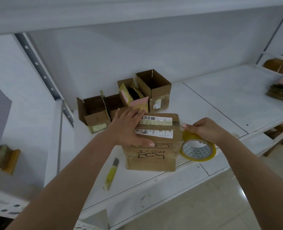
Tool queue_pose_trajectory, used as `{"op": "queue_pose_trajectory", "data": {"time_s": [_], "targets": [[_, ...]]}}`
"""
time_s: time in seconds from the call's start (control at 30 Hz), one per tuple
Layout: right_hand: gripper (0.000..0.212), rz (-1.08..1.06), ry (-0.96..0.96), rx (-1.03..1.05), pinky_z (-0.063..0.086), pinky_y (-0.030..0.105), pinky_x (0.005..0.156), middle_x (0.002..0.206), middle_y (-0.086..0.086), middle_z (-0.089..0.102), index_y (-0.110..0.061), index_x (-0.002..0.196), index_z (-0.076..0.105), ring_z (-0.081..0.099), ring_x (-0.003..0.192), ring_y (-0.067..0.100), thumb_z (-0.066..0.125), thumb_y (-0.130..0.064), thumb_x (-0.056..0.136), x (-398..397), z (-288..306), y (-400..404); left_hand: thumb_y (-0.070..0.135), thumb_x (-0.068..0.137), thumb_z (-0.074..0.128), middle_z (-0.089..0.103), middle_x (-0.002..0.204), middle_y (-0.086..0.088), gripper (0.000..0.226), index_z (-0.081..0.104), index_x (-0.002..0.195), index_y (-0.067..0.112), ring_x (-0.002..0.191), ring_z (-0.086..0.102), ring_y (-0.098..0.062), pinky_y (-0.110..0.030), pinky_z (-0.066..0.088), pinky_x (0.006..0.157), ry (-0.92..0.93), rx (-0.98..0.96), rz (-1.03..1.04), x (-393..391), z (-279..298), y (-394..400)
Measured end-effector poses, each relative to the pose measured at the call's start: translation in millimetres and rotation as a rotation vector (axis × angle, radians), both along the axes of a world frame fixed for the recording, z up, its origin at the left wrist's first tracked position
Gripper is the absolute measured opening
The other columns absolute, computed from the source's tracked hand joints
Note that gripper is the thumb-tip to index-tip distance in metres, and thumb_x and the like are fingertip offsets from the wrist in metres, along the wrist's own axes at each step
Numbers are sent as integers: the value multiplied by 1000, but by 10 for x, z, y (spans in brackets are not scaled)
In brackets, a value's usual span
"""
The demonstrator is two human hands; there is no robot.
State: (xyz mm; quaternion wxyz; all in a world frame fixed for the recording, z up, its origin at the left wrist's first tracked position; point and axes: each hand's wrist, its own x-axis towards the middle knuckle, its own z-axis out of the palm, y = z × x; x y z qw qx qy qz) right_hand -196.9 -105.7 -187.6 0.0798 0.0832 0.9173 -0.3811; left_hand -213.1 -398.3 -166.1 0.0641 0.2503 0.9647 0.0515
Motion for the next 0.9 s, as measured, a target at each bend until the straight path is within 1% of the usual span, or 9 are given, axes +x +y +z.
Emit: {"op": "queue_pose_trajectory", "data": {"time_s": [0.1, 0.3, 0.37, 0.43, 0.47, 0.53, 0.63, 0.73, 0.9], "targets": [[59, 2, 14, 5, 45, 25, 54, 53, 2, 67, -9, 62, 71, 62, 43, 11, 65, -65, 77, 2, 5, -24, 90, 66, 40, -19, 159, 7, 119, -14, 153, 29, 143, -28, -18, -49, -22, 110, 124, -20, -82, 81, 55, 137], [62, 4, 42, 35, 40, 27, 53, 48, 5, 55, -8, 56, 62, 52, 41, 14, 65, -66, 77, -20, -9, -58, 66, 92, 38, -17, 161, 9, 83, -7, 154, 33, 146, -23, -21, -49, -7, 119, 38, -49, -183, 376, -121, 596], [62, -13, 57, 42, 41, 26, 53, 44, 2, 57, -9, 53, 62, 54, 39, 11, 65, -66, 78, -17, -31, -57, 64, 92, 42, 1, 163, 11, 76, 11, 155, 35, 149, -9, -14, -42, 0, 120, -41, 218, -151, 393, -64, 514], [64, -29, 68, 50, 43, 27, 53, 45, 2, 61, -7, 55, 66, 58, 41, 11, 63, -66, 78, 9, -47, -58, 55, 94, 47, 35, 149, 28, 50, 38, 142, 46, 140, 28, 4, -21, 26, 114, -45, 710, -40, 442, 18, 325], [65, -40, 74, 56, 44, 27, 54, 47, 2, 63, -6, 58, 68, 60, 44, 13, 62, -67, 79, 24, -51, -57, 50, 96, 49, 47, 134, 35, 36, 45, 131, 52, 126, 41, 12, -10, 36, 102, 53, 902, 80, 470, 14, 200], [68, -51, 92, 64, 46, 30, 57, 51, 6, 64, -2, 63, 70, 63, 51, 20, 61, -67, 79, 47, -66, -58, 34, 99, 51, 60, 121, 22, 25, 56, 123, 41, 114, 56, -1, -15, 44, 90, 288, 1015, 437, 534, -124, -80], [69, -47, 111, 85, 50, 34, 63, 57, 12, 67, 0, 66, 70, 66, 58, 25, 61, -67, 80, 29, -62, -104, 29, 95, 55, 55, 126, -6, 35, 54, 127, 14, 115, 55, -26, -34, 46, 90, 133, 594, 831, 687, -503, -437], [66, -41, 107, 104, 51, 34, 65, 62, 12, 69, -3, 68, 73, 66, 61, 25, 62, -67, 79, 18, -14, -139, 46, 93, 53, 49, 125, -9, 52, 45, 134, 14, 117, 48, -27, -37, 47, 87, -205, -22, 722, 971, -880, -419], [63, -41, 76, 105, 48, 28, 58, 62, 9, 69, -7, 67, 73, 66, 59, 22, 62, -67, 79, 38, 27, -129, 15, 96, 44, 64, 111, -6, 27, 63, 115, 12, 107, 60, -22, -29, 50, 80, -81, -159, 717, 1041, -1101, -308]]}}
